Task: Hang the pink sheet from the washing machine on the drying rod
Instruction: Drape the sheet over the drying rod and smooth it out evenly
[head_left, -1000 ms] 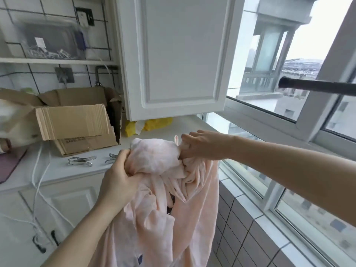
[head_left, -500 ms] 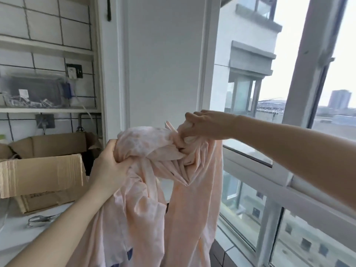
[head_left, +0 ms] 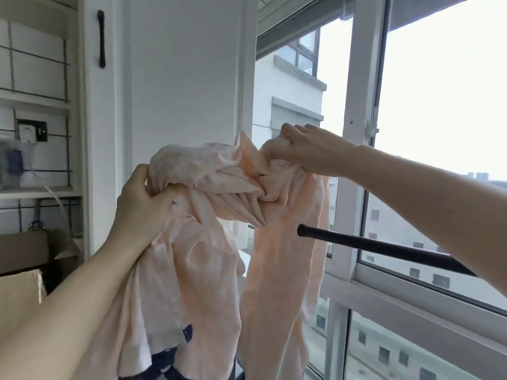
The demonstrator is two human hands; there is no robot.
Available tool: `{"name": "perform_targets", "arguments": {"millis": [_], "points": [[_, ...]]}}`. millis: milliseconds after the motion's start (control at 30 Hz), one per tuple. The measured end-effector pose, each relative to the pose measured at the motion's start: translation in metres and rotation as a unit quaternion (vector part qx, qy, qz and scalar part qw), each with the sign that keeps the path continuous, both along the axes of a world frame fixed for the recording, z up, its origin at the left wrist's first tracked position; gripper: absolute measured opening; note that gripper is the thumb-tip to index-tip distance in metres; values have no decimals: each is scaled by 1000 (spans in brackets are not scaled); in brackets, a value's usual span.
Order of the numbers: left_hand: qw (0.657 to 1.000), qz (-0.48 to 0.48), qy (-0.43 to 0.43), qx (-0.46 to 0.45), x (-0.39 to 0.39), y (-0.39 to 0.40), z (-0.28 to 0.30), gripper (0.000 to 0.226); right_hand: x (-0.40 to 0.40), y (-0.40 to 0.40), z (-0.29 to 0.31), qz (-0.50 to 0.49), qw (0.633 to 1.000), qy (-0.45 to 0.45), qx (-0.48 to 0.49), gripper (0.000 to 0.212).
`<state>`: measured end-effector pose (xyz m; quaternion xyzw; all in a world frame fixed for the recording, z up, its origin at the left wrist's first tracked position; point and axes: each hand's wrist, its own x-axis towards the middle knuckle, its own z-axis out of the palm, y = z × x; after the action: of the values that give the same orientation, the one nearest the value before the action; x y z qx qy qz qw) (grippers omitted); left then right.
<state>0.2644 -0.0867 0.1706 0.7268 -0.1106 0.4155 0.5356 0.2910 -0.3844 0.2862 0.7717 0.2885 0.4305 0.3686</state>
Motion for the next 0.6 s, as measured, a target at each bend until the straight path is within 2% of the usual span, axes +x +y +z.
{"name": "perform_targets", "arguments": {"millis": [133, 267, 467, 600], "points": [[998, -26, -53, 6, -18, -8, 24, 20, -24, -21, 6, -48, 997, -50, 30, 56], [992, -53, -107, 50, -39, -21, 46, 20, -60, -38, 5, -118, 987, -74, 76, 44], [982, -85, -135, 105, -74, -37, 40, 20, -125, -62, -16, -162, 976, -18, 148, 50], [973, -118, -142, 139, -104, -53, 27, 19, -147, -77, -27, -188, 935, 77, 290, 52]]}}
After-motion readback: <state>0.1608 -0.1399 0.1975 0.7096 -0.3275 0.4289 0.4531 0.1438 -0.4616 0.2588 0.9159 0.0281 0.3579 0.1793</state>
